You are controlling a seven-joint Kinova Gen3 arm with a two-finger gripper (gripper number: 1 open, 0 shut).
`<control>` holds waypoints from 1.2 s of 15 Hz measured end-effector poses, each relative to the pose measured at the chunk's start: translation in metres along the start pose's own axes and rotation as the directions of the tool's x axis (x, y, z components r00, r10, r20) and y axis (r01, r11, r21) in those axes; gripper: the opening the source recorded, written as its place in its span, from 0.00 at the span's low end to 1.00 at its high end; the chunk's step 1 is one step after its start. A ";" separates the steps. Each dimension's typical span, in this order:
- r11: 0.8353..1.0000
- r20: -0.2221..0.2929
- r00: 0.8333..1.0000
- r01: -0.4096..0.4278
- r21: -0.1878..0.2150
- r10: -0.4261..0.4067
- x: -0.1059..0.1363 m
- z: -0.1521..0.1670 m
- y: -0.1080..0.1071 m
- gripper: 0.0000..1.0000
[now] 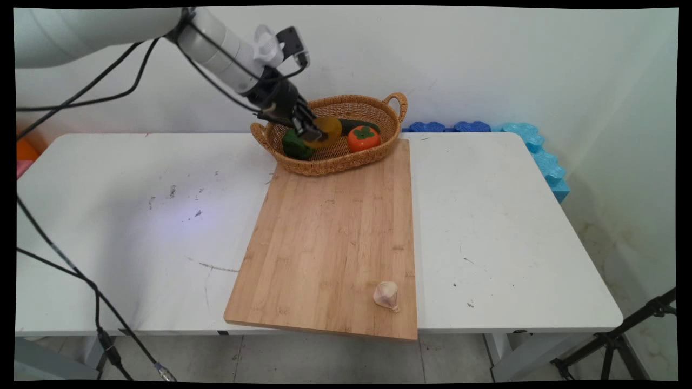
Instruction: Place the picked object in the vegetable basket
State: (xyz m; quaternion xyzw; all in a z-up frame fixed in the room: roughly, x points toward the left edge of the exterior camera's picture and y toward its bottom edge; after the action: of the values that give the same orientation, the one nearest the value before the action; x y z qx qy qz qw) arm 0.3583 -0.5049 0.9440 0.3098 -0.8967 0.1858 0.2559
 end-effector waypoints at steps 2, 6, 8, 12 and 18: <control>1.000 0.002 1.000 0.008 0.018 -0.008 0.006 0.006 -0.011 0.00; 0.998 0.011 0.999 0.032 0.046 -0.033 0.011 0.030 -0.035 0.00; 0.998 0.013 0.999 0.046 0.049 -0.046 0.009 0.043 -0.041 0.00; 0.997 0.008 0.998 0.063 0.053 -0.064 0.005 0.062 -0.046 0.00; 0.995 -0.005 0.996 0.087 0.052 -0.087 -0.003 0.085 -0.050 1.00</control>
State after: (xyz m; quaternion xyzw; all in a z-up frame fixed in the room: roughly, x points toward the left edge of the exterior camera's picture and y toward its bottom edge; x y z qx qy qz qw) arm 0.3637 -0.5826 0.8835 0.3548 -0.8769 0.1984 0.2567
